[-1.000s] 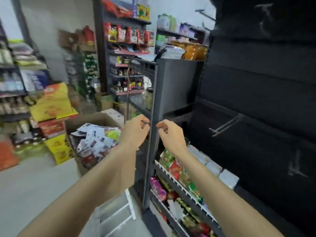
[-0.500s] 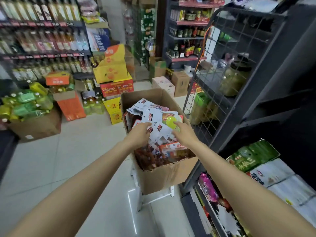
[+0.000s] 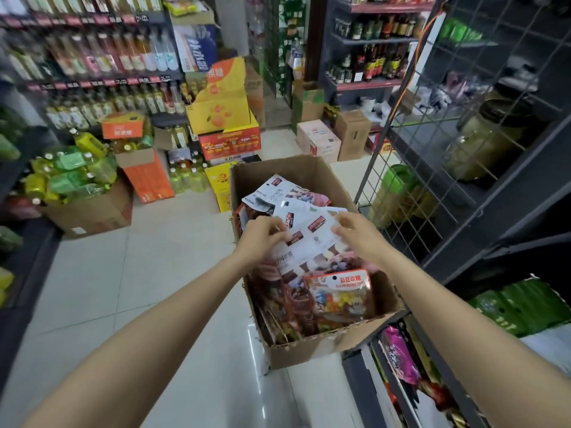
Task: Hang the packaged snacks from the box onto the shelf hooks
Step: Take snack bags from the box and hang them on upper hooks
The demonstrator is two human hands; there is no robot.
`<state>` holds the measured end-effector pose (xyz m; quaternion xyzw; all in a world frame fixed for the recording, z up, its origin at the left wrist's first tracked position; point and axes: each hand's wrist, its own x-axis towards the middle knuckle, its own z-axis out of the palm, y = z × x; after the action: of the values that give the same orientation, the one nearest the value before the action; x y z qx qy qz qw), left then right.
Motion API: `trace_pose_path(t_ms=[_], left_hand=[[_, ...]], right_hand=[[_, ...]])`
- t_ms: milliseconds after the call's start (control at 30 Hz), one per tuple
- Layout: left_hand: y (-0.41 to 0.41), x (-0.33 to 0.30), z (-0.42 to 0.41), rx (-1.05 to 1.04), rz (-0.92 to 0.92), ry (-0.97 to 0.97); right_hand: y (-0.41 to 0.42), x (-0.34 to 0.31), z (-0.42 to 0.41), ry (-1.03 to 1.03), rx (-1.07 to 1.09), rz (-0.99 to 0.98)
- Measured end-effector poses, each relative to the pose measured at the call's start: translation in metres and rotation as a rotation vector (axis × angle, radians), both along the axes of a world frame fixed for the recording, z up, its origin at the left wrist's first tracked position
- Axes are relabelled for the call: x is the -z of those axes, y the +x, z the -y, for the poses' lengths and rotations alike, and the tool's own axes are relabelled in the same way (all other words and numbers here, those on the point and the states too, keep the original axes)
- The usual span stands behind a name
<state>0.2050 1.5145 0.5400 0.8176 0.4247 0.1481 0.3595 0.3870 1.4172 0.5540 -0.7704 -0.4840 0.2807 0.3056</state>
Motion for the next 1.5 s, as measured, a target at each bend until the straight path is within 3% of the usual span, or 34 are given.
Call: trace_pose_path(t_ms=[133,333,567,733,867,1000,1300,1500], left_hand=[[0.007,-0.049,-0.004,0.039,0.141,0.063],[0.014,-0.112,0.008,0.120,0.229,0.330],[0.015,-0.177,0.038,0.234,0.373,0.461],[0.013,-0.201,0.074,0.145,0.574,0.265],[0.018,-0.215,0.122,0.410,0.680,-0.182],[0.032,-0.230,0.191,0.515,0.847,-0.402],[0.071,-0.276,0.369,0.680,0.799,-0.507],[0.089,-0.301,0.500,0.802,0.820,-0.650]], right_hand=[[0.007,-0.024,0.003,0.101,0.031,-0.193],[-0.012,-0.068,0.021,0.330,0.072,-0.329],[-0.045,-0.130,0.069,0.585,0.290,-0.277],[-0.067,-0.171,0.122,0.709,0.437,-0.162],[-0.081,-0.192,0.185,0.754,0.579,-0.127],[-0.092,-0.206,0.255,0.772,0.709,-0.124],[-0.110,-0.246,0.424,0.976,1.080,0.046],[-0.108,-0.272,0.561,1.031,1.217,0.169]])
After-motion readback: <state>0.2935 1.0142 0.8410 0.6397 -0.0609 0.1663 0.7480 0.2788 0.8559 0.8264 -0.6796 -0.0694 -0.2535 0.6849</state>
